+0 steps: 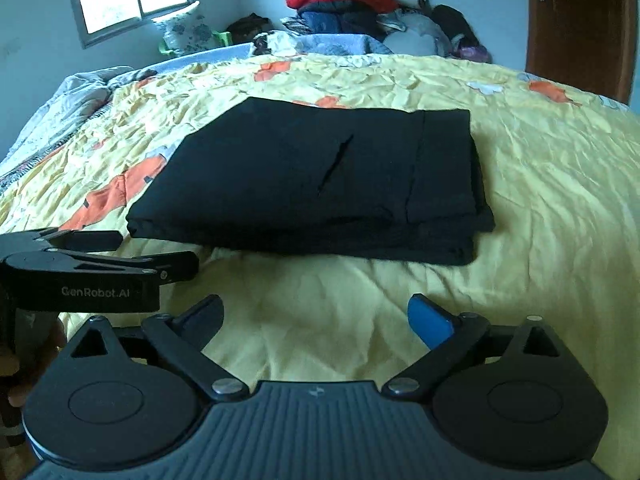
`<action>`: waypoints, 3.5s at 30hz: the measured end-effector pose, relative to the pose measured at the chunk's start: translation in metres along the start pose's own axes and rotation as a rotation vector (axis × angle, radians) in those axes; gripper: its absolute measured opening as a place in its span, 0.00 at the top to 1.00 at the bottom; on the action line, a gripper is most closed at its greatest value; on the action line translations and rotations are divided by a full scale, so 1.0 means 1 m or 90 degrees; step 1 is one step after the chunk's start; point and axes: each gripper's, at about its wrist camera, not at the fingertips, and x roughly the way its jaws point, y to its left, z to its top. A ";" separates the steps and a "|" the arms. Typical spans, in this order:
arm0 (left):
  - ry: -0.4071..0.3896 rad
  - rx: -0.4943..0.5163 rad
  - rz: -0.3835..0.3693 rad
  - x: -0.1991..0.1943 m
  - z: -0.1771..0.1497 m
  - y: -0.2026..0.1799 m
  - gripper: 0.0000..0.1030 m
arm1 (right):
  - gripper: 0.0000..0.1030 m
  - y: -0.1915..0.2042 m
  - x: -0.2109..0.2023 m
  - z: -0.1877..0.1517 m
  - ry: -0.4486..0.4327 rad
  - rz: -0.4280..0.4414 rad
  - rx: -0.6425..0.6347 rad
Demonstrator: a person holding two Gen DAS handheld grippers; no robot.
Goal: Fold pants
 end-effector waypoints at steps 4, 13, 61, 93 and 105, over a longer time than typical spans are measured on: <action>-0.007 0.009 0.012 -0.004 -0.007 0.000 0.00 | 0.03 0.001 -0.005 -0.003 0.002 -0.006 0.016; -0.023 0.020 0.032 -0.008 -0.014 -0.004 0.00 | 0.00 0.008 -0.001 -0.012 -0.010 -0.039 0.000; -0.021 0.015 0.031 -0.007 -0.015 -0.003 0.00 | 0.00 0.006 -0.006 -0.026 -0.077 -0.082 0.061; -0.021 0.015 0.031 -0.007 -0.015 -0.003 0.00 | 0.00 0.015 0.002 -0.026 -0.057 -0.127 0.006; -0.021 0.015 0.031 -0.007 -0.015 -0.003 0.00 | 0.00 0.016 0.004 -0.025 -0.056 -0.133 0.010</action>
